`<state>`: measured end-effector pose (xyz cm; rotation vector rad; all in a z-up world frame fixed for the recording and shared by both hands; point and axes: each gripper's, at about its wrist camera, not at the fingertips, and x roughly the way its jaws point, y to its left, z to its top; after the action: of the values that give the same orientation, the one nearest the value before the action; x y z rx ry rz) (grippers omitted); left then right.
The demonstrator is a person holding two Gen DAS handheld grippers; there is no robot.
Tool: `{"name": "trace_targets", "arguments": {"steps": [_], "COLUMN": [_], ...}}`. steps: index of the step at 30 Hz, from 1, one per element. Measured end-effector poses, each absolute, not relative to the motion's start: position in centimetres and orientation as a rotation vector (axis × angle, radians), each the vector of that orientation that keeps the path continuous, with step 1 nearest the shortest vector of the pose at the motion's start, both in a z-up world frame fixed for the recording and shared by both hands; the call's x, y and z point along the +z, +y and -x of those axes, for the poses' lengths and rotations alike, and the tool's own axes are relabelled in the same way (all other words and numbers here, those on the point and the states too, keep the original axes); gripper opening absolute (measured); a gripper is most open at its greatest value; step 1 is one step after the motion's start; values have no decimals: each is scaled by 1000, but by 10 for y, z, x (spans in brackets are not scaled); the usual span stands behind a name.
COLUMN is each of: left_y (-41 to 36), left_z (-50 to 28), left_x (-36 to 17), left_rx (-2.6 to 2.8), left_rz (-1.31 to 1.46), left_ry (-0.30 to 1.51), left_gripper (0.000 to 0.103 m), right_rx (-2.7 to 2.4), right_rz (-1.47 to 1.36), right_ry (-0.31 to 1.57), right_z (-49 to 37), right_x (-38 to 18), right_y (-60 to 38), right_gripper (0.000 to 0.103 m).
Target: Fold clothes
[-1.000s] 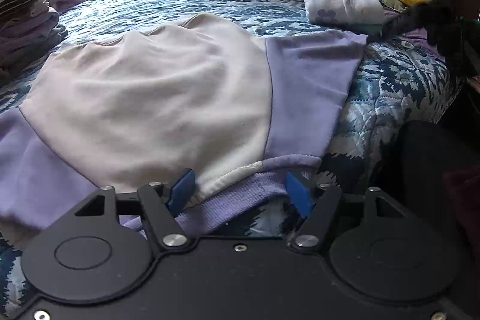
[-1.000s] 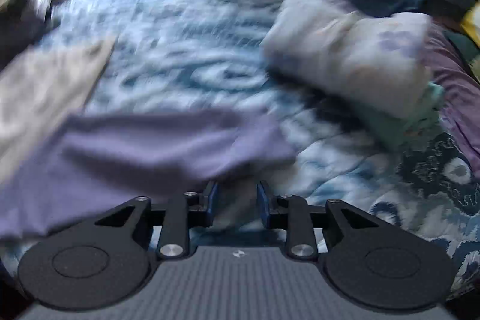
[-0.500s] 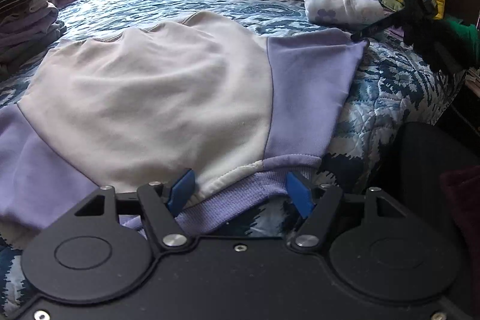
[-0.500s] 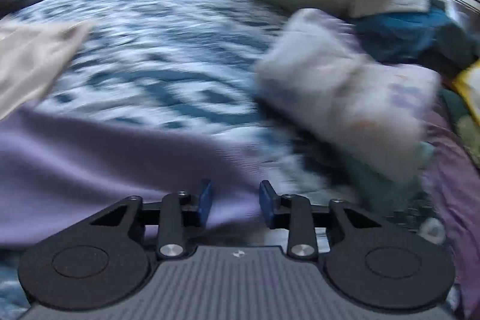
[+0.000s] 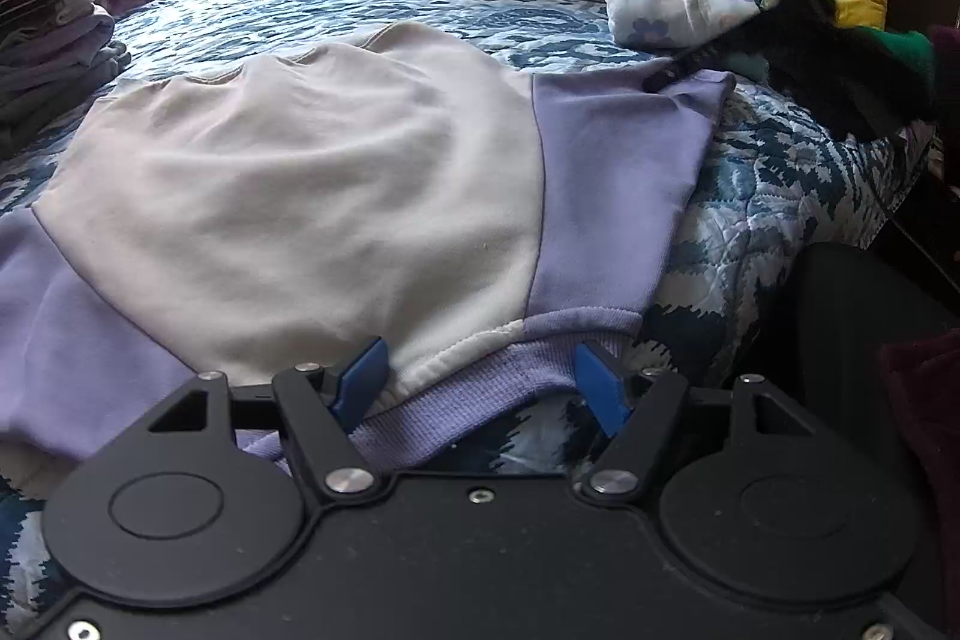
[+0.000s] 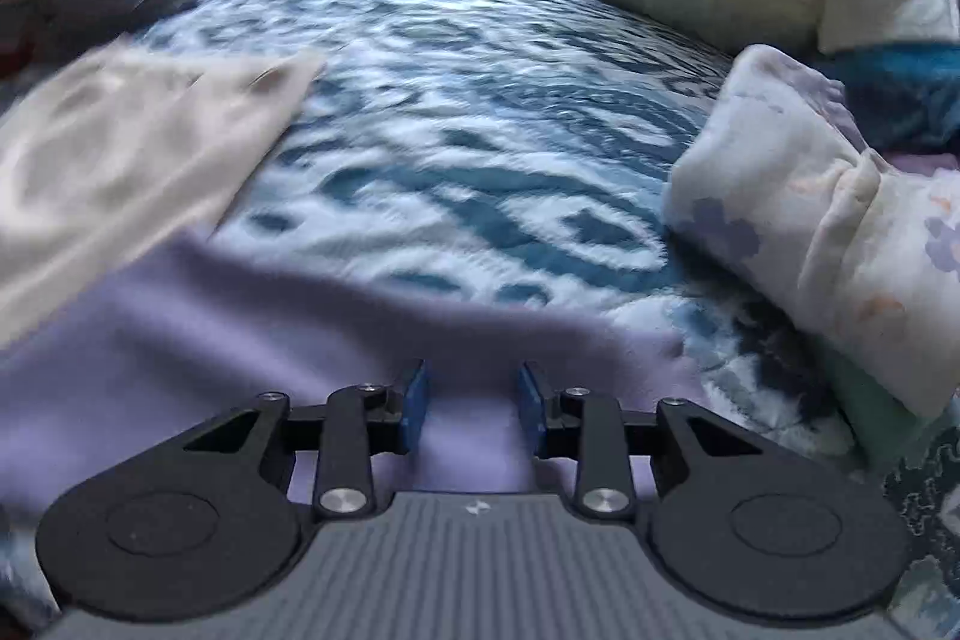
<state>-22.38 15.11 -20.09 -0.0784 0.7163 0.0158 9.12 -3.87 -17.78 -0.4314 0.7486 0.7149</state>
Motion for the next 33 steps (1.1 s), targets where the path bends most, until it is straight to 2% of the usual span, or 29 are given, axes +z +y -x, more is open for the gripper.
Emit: {"name": "trace_targets", "arguments": {"steps": [2, 4, 5, 6, 7, 8, 9, 16, 21, 28, 33], "left_y": [151, 151, 151, 152, 152, 152, 152, 152, 151, 150, 150], "left_z": [223, 224, 224, 224, 224, 224, 225, 226, 224, 224, 224], "left_x": [-201, -201, -201, -201, -201, -201, -201, -203, -201, -202, -202], "left_rx": [15, 14, 14, 13, 12, 12, 11, 8, 10, 13, 13], "left_rz": [79, 80, 81, 82, 82, 83, 83, 76, 75, 74, 76], "left_ry": [718, 719, 719, 719, 719, 719, 717, 710, 720, 717, 717], "left_gripper": [69, 69, 69, 69, 69, 70, 70, 70, 70, 71, 71], "right_rx": [688, 642, 611, 580, 559, 562, 566, 873, 881, 604, 769], "right_rz": [429, 377, 342, 319, 308, 295, 282, 343, 527, 308, 278], "right_ry": [748, 763, 776, 774, 759, 750, 741, 777, 744, 703, 738], "right_z": [-104, -127, -136, -143, -145, -145, -145, -105, -85, -130, -104], "right_x": [-180, -181, -179, -177, -174, -170, -167, -157, -185, -160, -157], "right_y": [-38, -39, -39, -40, -41, -44, -47, -55, -15, -63, -91], "right_gripper": [30, 15, 0, 0, 3, 11, 12, 14, 10, 14, 18]}}
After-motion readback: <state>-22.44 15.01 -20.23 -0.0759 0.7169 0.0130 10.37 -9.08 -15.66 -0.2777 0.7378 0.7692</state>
